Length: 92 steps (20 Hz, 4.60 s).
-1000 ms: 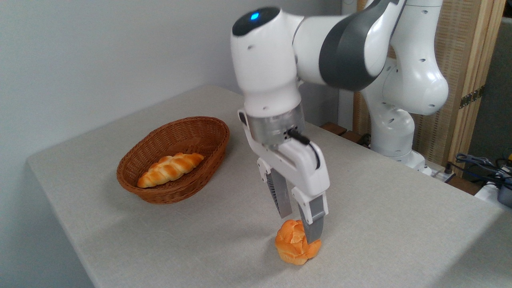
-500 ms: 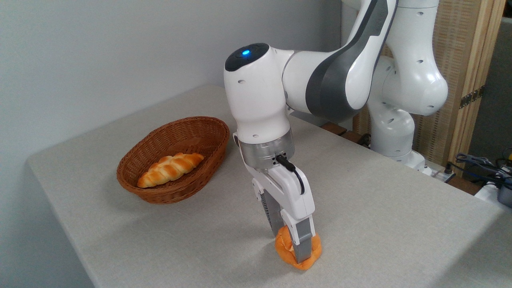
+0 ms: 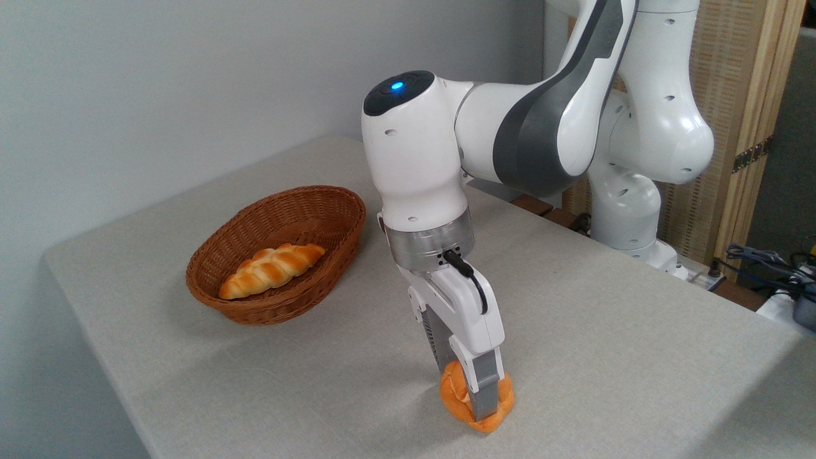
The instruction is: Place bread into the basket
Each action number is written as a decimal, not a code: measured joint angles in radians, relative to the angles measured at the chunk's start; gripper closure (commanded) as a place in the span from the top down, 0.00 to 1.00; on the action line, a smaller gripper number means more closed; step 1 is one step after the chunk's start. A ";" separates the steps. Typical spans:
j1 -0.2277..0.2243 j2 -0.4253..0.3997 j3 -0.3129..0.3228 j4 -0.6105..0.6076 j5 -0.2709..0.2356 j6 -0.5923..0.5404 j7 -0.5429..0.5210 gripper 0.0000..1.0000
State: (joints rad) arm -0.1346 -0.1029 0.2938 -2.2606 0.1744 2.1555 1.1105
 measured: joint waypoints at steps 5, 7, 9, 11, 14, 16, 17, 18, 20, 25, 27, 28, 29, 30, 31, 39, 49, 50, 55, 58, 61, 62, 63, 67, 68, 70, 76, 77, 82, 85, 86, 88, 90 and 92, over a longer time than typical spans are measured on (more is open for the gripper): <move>0.000 -0.005 0.000 0.006 0.000 0.003 0.000 0.47; -0.002 -0.008 -0.001 0.014 0.000 0.003 0.000 0.47; -0.003 -0.009 -0.005 0.025 0.000 0.001 0.000 0.47; -0.004 -0.010 -0.014 0.049 0.000 -0.018 0.000 0.47; -0.004 -0.015 -0.052 0.099 -0.026 -0.084 -0.001 0.47; -0.007 -0.021 -0.109 0.162 -0.065 -0.155 -0.036 0.50; -0.007 -0.022 -0.142 0.190 -0.085 -0.187 -0.075 0.50; -0.008 -0.024 -0.178 0.216 -0.109 -0.216 -0.130 0.51; -0.010 -0.025 -0.237 0.247 -0.153 -0.243 -0.240 0.51; -0.016 -0.025 -0.393 0.276 -0.240 -0.254 -0.509 0.57; -0.017 -0.023 -0.465 0.276 -0.257 -0.254 -0.613 0.57; -0.017 -0.021 -0.493 0.277 -0.262 -0.252 -0.651 0.57; -0.018 -0.015 -0.541 0.277 -0.273 -0.241 -0.719 0.57; -0.020 -0.009 -0.568 0.276 -0.277 -0.229 -0.758 0.58; -0.022 0.002 -0.614 0.276 -0.282 -0.198 -0.824 0.59; -0.060 0.103 -0.724 0.275 -0.286 -0.094 -0.993 1.00; -0.060 0.109 -0.723 0.278 -0.286 -0.093 -0.993 1.00; -0.060 0.109 -0.723 0.278 -0.286 -0.093 -0.993 1.00; -0.059 0.092 -0.701 0.291 -0.282 -0.092 -0.982 1.00; -0.056 0.050 -0.603 0.325 -0.273 -0.146 -0.838 1.00; -0.052 0.032 -0.511 0.371 -0.272 -0.243 -0.709 1.00; -0.051 0.028 -0.469 0.395 -0.269 -0.294 -0.649 1.00; -0.049 0.025 -0.429 0.419 -0.255 -0.344 -0.588 1.00; -0.040 0.025 -0.331 0.500 -0.195 -0.475 -0.417 1.00; -0.035 0.025 -0.306 0.521 -0.187 -0.495 -0.386 1.00; -0.017 0.025 -0.281 0.542 -0.181 -0.506 -0.363 1.00; 0.049 0.026 -0.275 0.552 -0.180 -0.508 -0.349 1.00; 0.049 0.027 -0.276 0.552 -0.180 -0.508 -0.349 1.00; 0.049 0.029 -0.285 0.555 -0.180 -0.509 -0.349 1.00; 0.049 0.030 -0.288 0.561 -0.180 -0.509 -0.349 1.00; 0.049 0.031 -0.288 0.564 -0.180 -0.509 -0.349 1.00; 0.049 0.032 -0.288 0.570 -0.180 -0.510 -0.349 1.00; 0.049 0.032 -0.288 0.573 -0.180 -0.514 -0.349 1.00; 0.050 0.032 -0.287 0.575 -0.180 -0.520 -0.349 1.00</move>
State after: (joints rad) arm -0.0848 -0.0712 0.0069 -1.6858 -0.0056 1.6360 0.7616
